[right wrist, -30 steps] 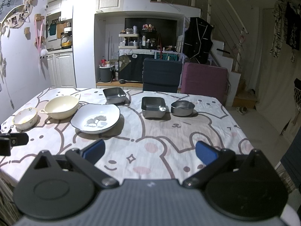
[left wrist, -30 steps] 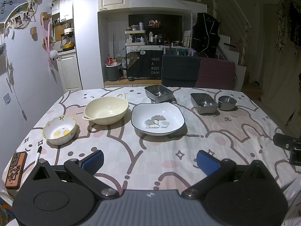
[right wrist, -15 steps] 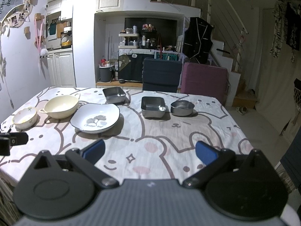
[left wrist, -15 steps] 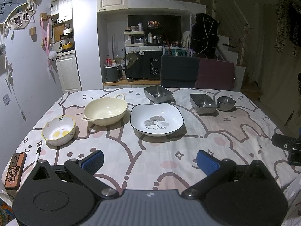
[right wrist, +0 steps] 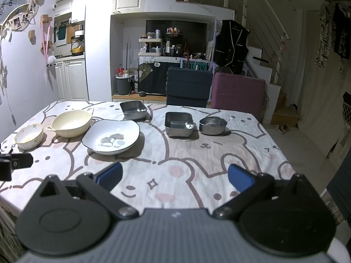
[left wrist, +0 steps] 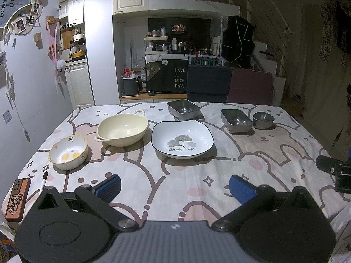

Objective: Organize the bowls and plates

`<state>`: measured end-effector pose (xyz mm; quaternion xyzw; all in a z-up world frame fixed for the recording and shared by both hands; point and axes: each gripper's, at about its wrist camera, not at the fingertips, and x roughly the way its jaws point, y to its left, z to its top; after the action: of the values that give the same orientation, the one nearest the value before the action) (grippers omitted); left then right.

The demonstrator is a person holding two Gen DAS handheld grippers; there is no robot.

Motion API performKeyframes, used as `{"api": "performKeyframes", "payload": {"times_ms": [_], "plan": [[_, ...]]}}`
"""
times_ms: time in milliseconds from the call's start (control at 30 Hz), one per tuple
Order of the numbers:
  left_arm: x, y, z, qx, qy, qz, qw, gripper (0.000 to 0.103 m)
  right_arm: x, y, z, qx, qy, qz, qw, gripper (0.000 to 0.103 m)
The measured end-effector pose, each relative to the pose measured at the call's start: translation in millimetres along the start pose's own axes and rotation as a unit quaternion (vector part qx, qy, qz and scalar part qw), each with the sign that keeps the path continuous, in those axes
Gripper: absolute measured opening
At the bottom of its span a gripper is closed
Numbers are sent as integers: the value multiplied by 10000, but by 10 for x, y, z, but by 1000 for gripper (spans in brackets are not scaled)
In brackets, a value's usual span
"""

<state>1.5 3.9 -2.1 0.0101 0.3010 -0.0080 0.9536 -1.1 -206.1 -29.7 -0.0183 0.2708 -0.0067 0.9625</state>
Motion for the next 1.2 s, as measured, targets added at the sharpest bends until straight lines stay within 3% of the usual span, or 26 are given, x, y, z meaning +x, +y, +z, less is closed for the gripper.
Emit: {"api": "performKeyframes", "payload": {"times_ms": [633,1200], "plan": [[97,-41,39,-5,103,8,9999,103,76,-37,-4,-34,59,-33,10000,103],[812,-4,585,-166,372,80,9991,103,657,-11,417,-52,258,118,9996,103]]}}
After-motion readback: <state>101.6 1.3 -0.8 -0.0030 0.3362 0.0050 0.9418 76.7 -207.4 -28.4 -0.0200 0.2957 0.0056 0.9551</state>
